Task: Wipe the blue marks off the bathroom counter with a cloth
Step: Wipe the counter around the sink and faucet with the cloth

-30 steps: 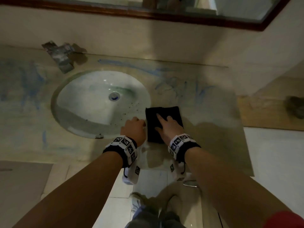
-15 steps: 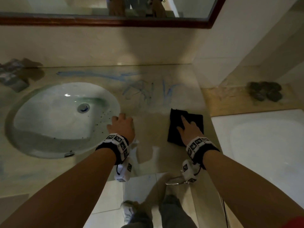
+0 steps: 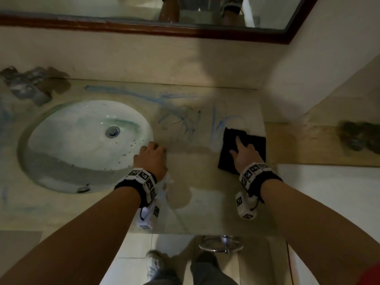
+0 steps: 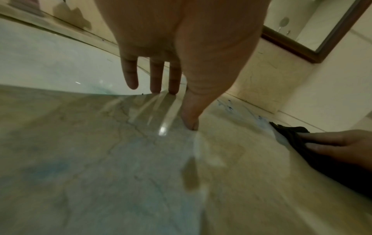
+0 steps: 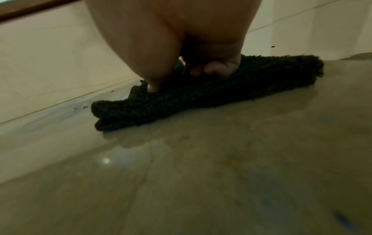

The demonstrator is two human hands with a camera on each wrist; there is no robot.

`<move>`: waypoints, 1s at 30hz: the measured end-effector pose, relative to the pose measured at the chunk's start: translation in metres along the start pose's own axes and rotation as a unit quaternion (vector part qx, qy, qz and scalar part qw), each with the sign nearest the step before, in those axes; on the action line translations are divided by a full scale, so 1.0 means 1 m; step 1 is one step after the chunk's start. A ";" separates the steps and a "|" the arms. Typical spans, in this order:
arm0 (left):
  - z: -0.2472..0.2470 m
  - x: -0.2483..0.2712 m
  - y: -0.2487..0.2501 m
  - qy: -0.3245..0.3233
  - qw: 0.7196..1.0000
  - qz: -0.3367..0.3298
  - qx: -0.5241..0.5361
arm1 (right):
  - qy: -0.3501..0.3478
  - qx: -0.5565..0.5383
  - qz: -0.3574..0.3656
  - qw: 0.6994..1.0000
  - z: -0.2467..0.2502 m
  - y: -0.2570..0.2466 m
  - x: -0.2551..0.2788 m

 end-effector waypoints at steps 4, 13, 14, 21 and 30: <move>-0.001 -0.002 -0.001 0.007 1.000 0.006 0.026 | -0.014 0.004 0.022 1.000 0.000 -0.018 -0.008; 0.000 -0.005 -0.004 0.013 1.000 0.000 0.018 | -0.008 0.053 0.097 0.994 -0.016 -0.081 -0.007; 0.000 -0.005 -0.004 0.013 1.000 0.000 0.018 | -0.007 0.056 0.105 0.993 -0.019 -0.088 -0.006; -0.004 -0.008 -0.010 0.021 0.999 -0.016 0.024 | -0.015 0.086 0.150 0.985 -0.037 -0.133 0.007; -0.007 -0.010 -0.015 0.048 0.996 -0.024 0.068 | -0.019 0.100 0.198 0.975 -0.059 -0.175 0.016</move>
Point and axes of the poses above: each hand's wrist, its own x-axis away from the middle knuckle, its own z-axis out of the back of the hand, y = z × x, the point moved 5 cm from there along -x, towards the middle knuckle, and after that the axes turned 4 degrees about -x, right-handed, at the moved point
